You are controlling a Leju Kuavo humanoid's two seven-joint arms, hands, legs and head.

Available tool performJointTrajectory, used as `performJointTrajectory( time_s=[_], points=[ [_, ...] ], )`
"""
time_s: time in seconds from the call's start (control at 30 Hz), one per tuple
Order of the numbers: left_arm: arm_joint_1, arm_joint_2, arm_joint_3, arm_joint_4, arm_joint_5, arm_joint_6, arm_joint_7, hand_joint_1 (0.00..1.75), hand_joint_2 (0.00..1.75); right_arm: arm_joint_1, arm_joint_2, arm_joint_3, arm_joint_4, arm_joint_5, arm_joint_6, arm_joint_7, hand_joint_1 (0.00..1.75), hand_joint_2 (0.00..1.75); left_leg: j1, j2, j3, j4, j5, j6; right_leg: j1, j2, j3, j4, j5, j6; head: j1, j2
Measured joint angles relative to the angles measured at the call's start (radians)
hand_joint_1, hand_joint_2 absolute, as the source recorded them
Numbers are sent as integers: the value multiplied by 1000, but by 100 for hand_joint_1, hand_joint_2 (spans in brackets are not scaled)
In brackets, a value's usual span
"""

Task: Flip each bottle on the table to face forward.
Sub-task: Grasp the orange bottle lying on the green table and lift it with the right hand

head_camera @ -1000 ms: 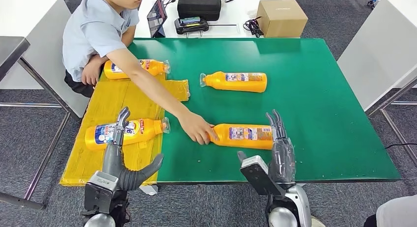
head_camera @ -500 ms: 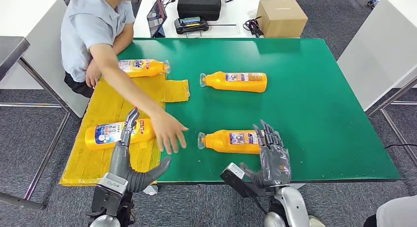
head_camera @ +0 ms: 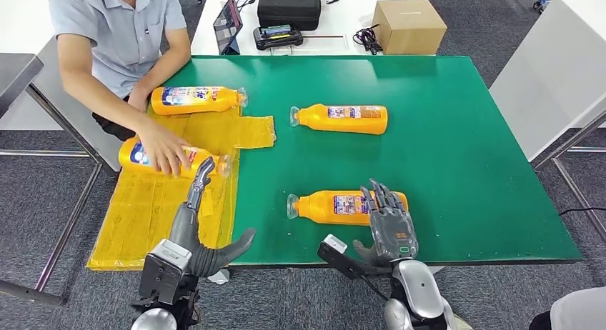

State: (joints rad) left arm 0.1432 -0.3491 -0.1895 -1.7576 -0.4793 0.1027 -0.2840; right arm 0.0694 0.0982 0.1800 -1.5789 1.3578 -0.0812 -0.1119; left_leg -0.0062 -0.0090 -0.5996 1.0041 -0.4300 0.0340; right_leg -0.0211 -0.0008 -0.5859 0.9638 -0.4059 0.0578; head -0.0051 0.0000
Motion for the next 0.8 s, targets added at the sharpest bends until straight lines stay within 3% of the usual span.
performJointTrajectory(
  time_s=[0.4, 0.8],
  points=[
    [-12, 0, -13, 28, -1, -15, 12, 0, 175, -111, -23, -5, 137, 78, 26, 99, 0, 175, 0, 0, 0, 0, 0, 0, 0, 0, 0, 0, 0, 0, 0, 0],
    [-22, 0, -19, 39, 15, -45, 32, 0, 175, -191, -22, -84, 270, 104, 17, 109, 0, 175, 0, 0, 0, 0, 0, 0, 0, 0, 0, 0, 0, 0, 0, 0]
  ],
)
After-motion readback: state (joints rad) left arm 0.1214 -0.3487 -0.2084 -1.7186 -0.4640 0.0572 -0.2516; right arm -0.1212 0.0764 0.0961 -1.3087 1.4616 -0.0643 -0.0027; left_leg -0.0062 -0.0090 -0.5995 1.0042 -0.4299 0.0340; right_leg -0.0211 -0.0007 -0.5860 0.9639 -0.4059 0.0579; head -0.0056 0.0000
